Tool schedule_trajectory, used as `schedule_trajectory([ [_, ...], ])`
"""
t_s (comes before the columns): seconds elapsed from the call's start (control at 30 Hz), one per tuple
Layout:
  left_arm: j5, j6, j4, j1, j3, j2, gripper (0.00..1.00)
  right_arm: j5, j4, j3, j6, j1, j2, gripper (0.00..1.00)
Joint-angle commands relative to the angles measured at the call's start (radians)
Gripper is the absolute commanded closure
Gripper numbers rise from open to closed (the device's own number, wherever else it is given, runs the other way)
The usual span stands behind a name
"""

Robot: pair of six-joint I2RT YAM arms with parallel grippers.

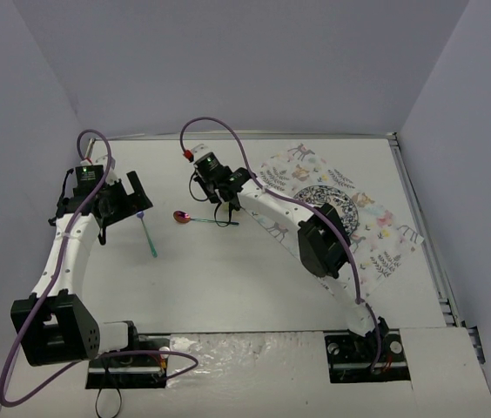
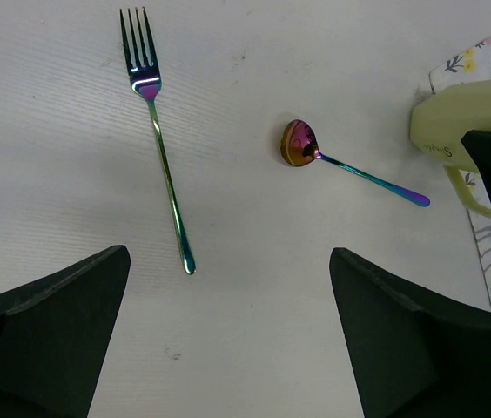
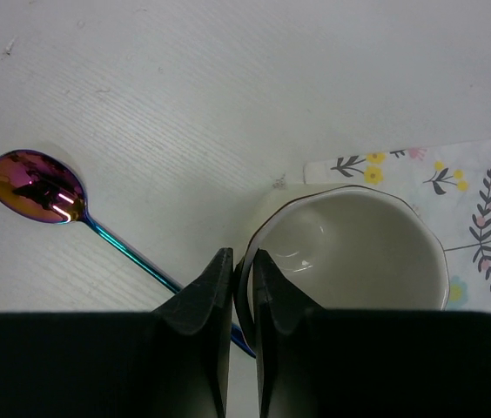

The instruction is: Set the dinner table for one person

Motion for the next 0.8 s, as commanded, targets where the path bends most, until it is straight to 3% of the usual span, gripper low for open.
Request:
schedule_trajectory([
  [0.0,0.008,0.006,0.051,0.008,0.007,-0.041,0.03,0.052,0.035,0.04,-0.013,0.004,-0.109,1.0],
  [0.33,0.012,0.011,0.049,0.008,0.005,-0.055,0.03,0.195,0.033,-0.197,0.035,-0.026,-0.428,1.0],
  [0.77,0.02,0.002,0.061,0.007,-0.005,-0.058,0.03,0.262,0.039,-0.833,0.182,-0.357,-1.017,1.0],
])
